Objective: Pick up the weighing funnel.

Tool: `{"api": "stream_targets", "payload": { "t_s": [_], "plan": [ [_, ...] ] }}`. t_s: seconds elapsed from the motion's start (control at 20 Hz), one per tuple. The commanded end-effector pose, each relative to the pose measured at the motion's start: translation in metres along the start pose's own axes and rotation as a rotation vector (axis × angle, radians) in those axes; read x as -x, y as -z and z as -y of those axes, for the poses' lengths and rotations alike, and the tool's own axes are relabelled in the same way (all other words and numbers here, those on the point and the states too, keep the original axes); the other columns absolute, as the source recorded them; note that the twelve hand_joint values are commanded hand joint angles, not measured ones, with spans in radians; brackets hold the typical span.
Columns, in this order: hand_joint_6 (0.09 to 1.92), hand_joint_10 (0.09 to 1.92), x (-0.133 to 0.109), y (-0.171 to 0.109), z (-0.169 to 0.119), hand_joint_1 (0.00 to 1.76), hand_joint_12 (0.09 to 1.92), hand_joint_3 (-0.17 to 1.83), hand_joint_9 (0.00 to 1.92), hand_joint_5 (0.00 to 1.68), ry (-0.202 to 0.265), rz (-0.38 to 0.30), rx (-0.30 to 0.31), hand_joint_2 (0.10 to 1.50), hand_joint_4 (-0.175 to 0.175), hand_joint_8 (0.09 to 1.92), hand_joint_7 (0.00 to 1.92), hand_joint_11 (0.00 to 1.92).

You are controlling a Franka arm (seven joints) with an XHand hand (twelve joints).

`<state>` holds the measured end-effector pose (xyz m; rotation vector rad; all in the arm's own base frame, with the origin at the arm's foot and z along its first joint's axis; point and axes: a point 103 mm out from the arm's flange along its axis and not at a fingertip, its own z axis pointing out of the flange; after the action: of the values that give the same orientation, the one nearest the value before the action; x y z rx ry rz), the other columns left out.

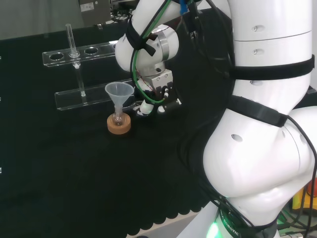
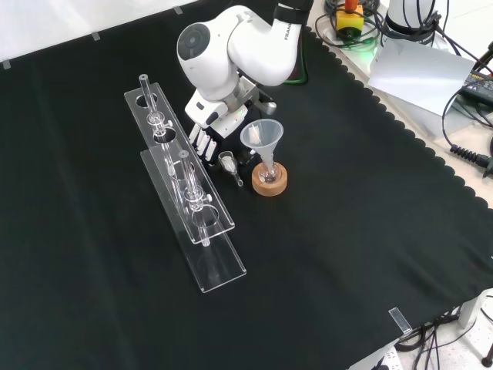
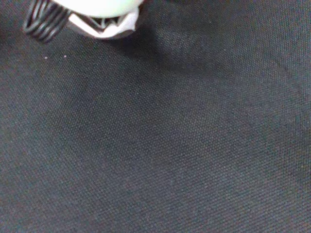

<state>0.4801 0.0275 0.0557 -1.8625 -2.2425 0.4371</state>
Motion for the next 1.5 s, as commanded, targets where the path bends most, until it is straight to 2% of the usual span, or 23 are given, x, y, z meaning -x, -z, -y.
{"api": "stream_targets", "payload": {
  "t_s": [0.05,0.25,0.3,0.35,0.4,0.5,0.9,1.5],
  "plan": [
    [0.81,0.56,-0.001,-0.001,-0.001,0.9,1.31,0.71,0.71,0.7,0.001,0.005,-0.003,0.64,-0.036,0.7,0.48,0.45],
    [0.83,0.56,-0.003,-0.002,-0.002,0.91,1.31,0.7,0.71,0.85,0.004,0.008,-0.017,0.66,-0.008,0.7,0.49,0.45],
    [0.88,0.56,-0.004,-0.002,-0.002,0.95,1.31,0.61,0.71,0.93,0.003,0.015,-0.019,0.74,0.06,0.7,0.51,0.45],
    [0.91,0.55,-0.004,-0.002,-0.002,0.99,1.31,0.51,0.72,0.99,0.001,0.02,-0.019,0.8,0.112,0.69,0.53,0.45],
    [0.92,0.54,-0.003,-0.002,-0.002,1.02,1.31,0.48,0.73,1.03,-0.002,0.026,-0.018,0.83,0.144,0.67,0.55,0.46],
    [0.95,0.52,-0.002,-0.001,-0.001,1.05,1.29,0.52,0.76,1.07,-0.004,0.03,-0.017,0.81,0.169,0.65,0.58,0.48],
    [1.0,0.5,0.015,0.017,0.01,1.07,1.28,0.7,0.8,1.09,-0.027,0.045,-0.004,0.72,0.175,0.63,0.61,0.51],
    [1.0,0.49,0.051,0.046,0.036,1.08,1.28,0.74,0.81,1.11,-0.084,0.051,0.017,0.69,0.175,0.63,0.6,0.52]
  ]
}}
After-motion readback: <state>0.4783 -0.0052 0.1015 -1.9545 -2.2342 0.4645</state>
